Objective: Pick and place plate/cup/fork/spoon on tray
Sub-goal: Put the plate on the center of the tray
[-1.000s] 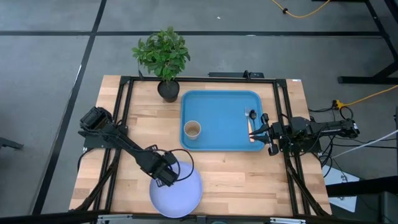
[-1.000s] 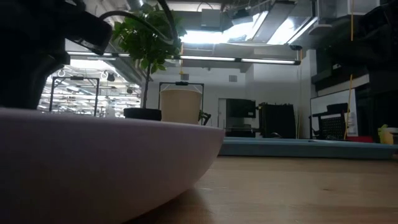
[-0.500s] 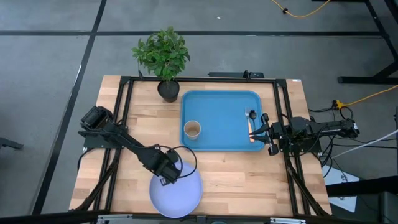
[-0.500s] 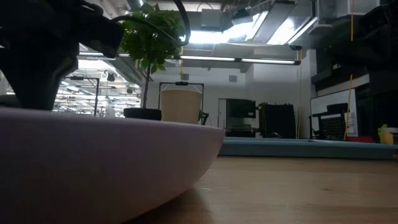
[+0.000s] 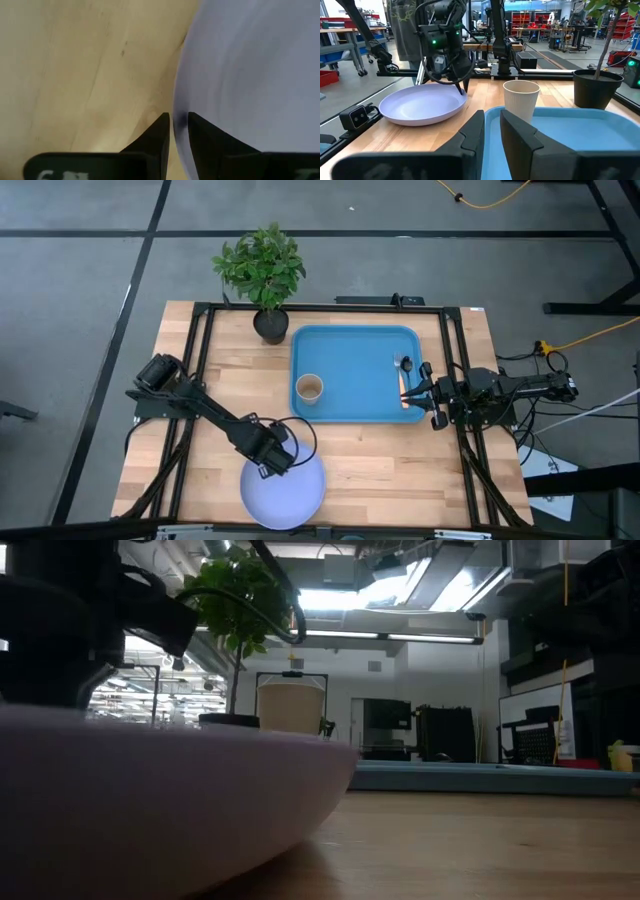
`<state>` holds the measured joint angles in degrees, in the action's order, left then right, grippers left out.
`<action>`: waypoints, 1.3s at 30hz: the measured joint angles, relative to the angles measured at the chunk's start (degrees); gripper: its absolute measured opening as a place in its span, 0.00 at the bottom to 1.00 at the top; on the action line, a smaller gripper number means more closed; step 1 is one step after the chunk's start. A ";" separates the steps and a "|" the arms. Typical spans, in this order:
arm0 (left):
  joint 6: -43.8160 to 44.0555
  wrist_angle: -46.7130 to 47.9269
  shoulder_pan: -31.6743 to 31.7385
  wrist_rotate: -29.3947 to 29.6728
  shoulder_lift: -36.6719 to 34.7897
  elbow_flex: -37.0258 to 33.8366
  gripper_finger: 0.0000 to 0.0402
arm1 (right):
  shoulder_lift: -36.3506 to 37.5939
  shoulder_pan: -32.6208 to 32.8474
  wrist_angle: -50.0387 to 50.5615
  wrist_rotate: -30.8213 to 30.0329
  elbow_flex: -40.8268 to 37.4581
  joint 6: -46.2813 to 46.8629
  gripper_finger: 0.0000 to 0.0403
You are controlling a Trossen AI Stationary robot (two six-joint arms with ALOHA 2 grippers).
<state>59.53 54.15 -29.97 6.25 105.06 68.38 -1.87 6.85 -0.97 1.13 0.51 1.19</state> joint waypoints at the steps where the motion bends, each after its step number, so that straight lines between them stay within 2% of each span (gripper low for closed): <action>1: 0.00 0.00 0.13 0.06 0.02 0.02 0.16 | 0.00 0.01 0.01 0.02 0.00 0.00 0.17; 8: -0.09 -0.20 0.81 -2.76 0.17 0.02 0.15 | 0.00 0.02 0.02 0.00 0.00 0.00 0.17; 13: 0.15 -0.82 0.87 -3.41 -0.02 0.10 0.03 | 0.00 0.02 0.01 0.02 0.00 0.00 0.17; 19: -0.86 -2.27 2.49 -3.93 -0.45 1.97 0.01 | 0.00 0.02 0.01 0.01 0.00 0.00 0.17; 28: -9.26 6.43 6.93 -0.58 -0.87 16.57 0.01 | 0.00 0.00 0.00 0.00 0.00 0.00 0.17; 32: -13.04 6.60 8.86 0.01 -0.92 23.93 0.00 | 0.00 0.00 0.01 0.00 0.00 0.00 0.17; 39: -24.57 6.82 15.35 10.40 -0.92 36.24 0.00 | 0.00 0.01 0.00 0.01 0.00 0.00 0.17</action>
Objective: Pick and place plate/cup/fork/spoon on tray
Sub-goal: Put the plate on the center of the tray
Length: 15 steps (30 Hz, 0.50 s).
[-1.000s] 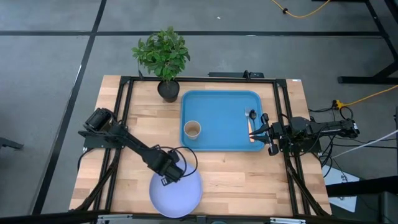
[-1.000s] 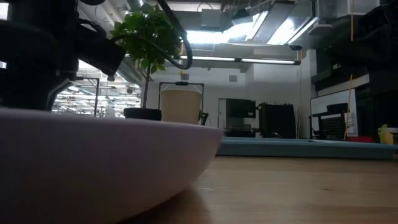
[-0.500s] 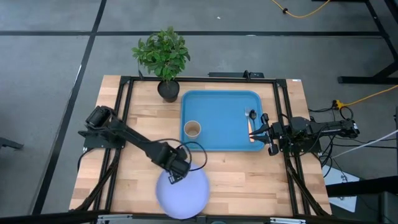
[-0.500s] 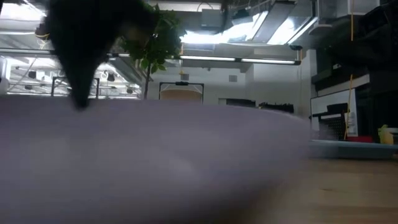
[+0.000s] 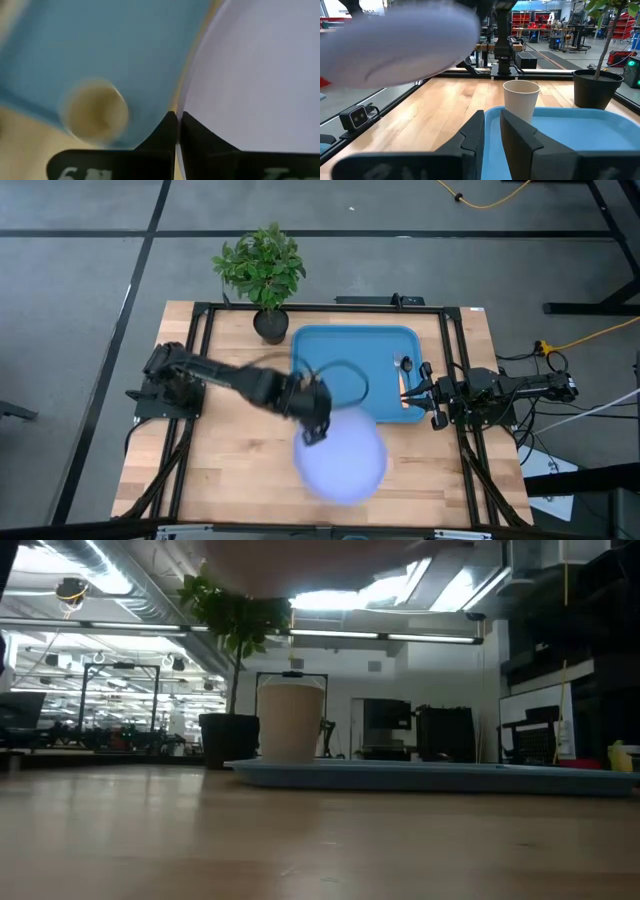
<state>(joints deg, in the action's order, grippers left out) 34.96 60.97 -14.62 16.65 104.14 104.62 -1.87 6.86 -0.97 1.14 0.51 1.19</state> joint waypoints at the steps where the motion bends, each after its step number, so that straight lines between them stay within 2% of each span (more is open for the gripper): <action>1: -2.09 0.21 1.29 1.29 0.00 1.88 0.00 | 0.00 0.00 0.01 0.00 0.00 0.00 0.17; 5: -11.13 0.17 6.95 7.31 0.00 9.00 0.00 | 0.00 0.00 0.02 0.01 0.00 0.00 0.17; 8: -17.55 -1.98 11.96 12.88 -0.18 11.73 0.00 | 0.00 0.00 0.01 -0.01 0.00 0.00 0.17; 15: -26.99 -11.32 24.17 10.23 2.27 11.80 0.00 | 0.00 0.00 0.01 -0.01 0.00 0.00 0.17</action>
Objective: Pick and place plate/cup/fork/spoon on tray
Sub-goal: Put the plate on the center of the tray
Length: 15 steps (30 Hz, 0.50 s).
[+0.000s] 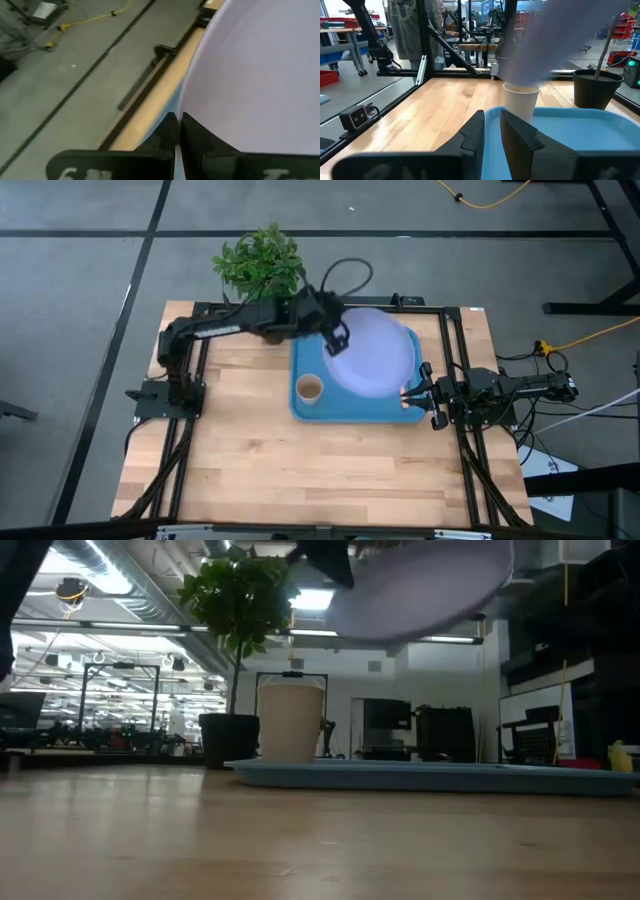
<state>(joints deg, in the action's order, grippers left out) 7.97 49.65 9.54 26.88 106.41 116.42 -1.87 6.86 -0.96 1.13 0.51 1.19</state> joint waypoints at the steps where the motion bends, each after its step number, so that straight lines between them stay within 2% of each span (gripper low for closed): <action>1: -1.20 -1.13 1.22 -0.04 0.72 -0.02 0.00 | 0.00 0.01 0.01 0.01 0.00 0.00 0.17; 8: -6.11 -5.59 6.39 0.67 5.86 -0.02 0.00 | 0.00 0.00 -0.01 0.00 0.00 0.00 0.17; 15: -8.06 -6.43 7.06 0.69 13.95 -0.11 0.00 | 0.00 0.02 0.01 0.02 0.00 0.00 0.17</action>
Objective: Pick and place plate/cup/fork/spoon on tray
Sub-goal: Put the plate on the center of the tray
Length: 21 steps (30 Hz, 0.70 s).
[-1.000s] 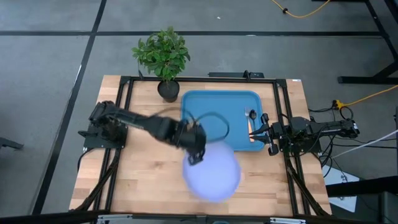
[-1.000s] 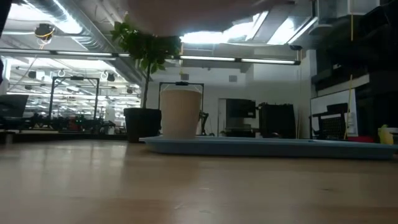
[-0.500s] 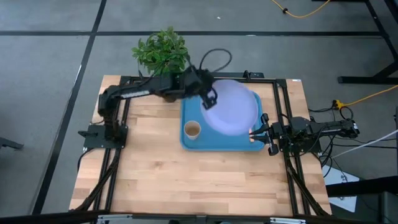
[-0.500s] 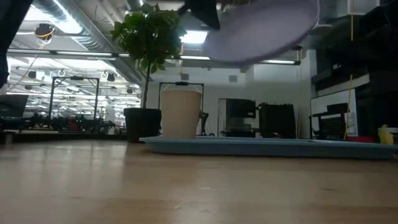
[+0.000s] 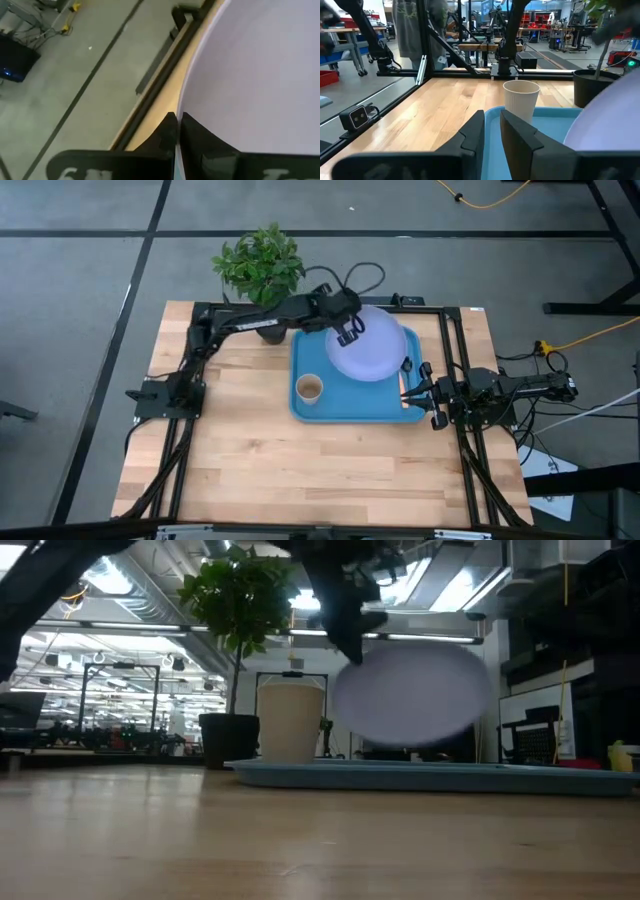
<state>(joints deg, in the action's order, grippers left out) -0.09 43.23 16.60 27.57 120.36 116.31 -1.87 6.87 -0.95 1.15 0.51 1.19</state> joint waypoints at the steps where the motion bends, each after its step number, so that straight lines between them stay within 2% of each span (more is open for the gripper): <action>1: -0.32 0.22 0.00 0.00 0.92 0.00 0.00 | 0.00 -0.01 -0.02 -0.02 0.00 0.00 0.17; 6: -0.57 1.34 -0.17 -1.75 3.73 0.00 0.00 | 0.00 -0.02 -0.02 -0.01 0.00 0.00 0.17; 14: -0.32 3.42 -1.26 -4.69 3.89 0.00 0.00 | 0.00 0.00 0.00 -0.02 0.00 0.00 0.17; 21: -0.44 7.90 -2.75 -4.80 3.89 0.02 0.00 | 0.00 -0.01 -0.02 -0.01 0.00 0.00 0.17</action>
<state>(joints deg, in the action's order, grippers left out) -0.53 51.13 13.85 22.77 124.25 116.33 -1.87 6.86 -0.97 1.14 0.51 1.19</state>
